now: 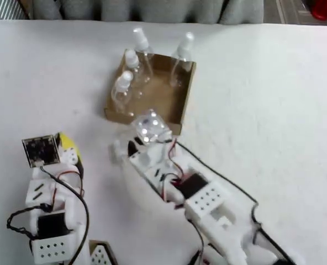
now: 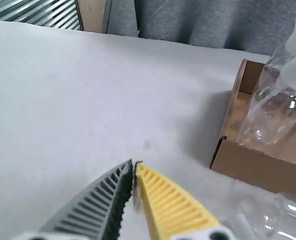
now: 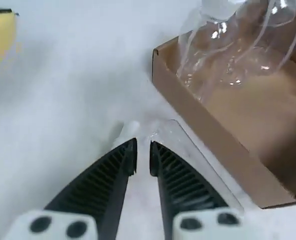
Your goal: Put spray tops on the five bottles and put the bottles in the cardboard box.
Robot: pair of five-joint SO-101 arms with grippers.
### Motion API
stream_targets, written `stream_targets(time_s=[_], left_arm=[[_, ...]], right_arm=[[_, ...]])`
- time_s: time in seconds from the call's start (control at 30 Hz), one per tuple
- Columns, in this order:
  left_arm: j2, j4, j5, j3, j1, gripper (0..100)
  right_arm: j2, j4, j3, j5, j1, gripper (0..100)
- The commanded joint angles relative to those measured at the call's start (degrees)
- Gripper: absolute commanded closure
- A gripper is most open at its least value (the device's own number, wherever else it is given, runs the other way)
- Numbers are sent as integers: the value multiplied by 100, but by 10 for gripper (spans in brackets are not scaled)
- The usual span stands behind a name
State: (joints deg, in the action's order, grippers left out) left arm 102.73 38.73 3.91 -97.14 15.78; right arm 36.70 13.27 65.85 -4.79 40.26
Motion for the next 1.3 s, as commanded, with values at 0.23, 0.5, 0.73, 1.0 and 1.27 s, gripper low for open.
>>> stream_targets(time_s=[0.23, 0.5, 0.73, 1.0, 1.27], left_arm=[[-66, -26, -88, 0, 40, 976], [-66, -18, -88, 0, 40, 976], [-66, -35, -88, 0, 22, 976], [-66, -44, -88, 0, 13, 976], [-66, -44, -88, 0, 22, 976]], right_arm=[[-2273, -620, -1653, -18, 101, 980], [-3213, -602, -2224, -633, 101, 980], [-3169, 4, -2057, -738, -119, 979], [-2105, 2026, -2048, -730, -549, 979], [-743, 3925, -2040, -730, -1077, 979]])
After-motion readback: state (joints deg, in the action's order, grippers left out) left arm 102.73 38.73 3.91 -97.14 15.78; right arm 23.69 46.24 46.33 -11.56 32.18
